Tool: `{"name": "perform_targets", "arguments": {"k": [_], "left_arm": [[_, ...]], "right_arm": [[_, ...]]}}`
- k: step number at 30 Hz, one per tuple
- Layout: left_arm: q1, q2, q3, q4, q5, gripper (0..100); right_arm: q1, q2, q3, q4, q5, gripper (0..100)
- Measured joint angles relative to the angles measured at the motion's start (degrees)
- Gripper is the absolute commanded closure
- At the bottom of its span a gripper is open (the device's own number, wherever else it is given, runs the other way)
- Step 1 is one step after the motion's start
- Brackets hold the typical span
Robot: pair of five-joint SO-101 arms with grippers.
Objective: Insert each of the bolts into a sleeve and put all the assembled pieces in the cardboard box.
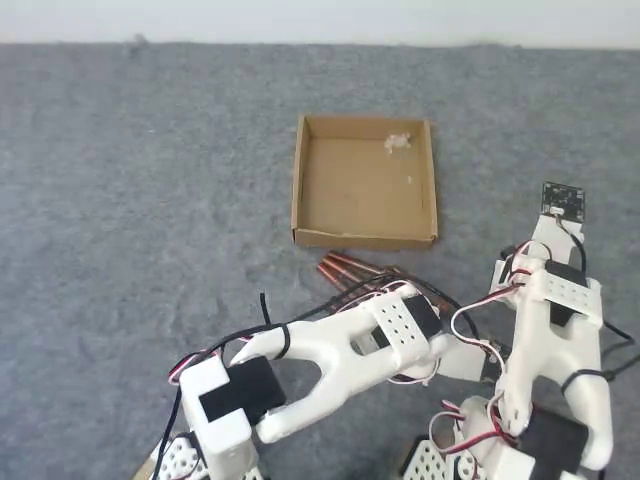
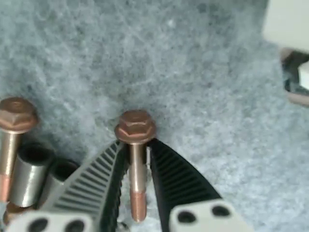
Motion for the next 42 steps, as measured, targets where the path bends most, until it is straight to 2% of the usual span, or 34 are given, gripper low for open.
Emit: {"name": "perform_targets", "arguments": {"k": [3,9,18,31,37,42], "left_arm": [[0.00,0.00,0.00,0.00,1.14,99],[-2.37,0.09,-1.05,-0.09,13.01,99],[-4.40,-3.16,-1.14,-0.09,25.23,99],[-5.98,-3.25,-0.35,-0.09,25.49,99],[-3.25,-4.31,4.40,-0.18,20.13,99],[-4.40,-4.31,4.66,-0.97,20.40,99]], "right_arm": [[0.00,0.00,0.00,0.00,0.00,99.2],[0.00,0.00,0.00,0.00,0.00,99.2],[0.09,-0.09,-0.18,-0.18,-0.53,99.2],[0.09,0.00,-0.26,-0.79,-0.53,99.2],[0.53,0.00,-0.09,-0.35,-6.42,99.2],[3.69,0.00,-0.09,-0.35,-11.08,99.2]]}}
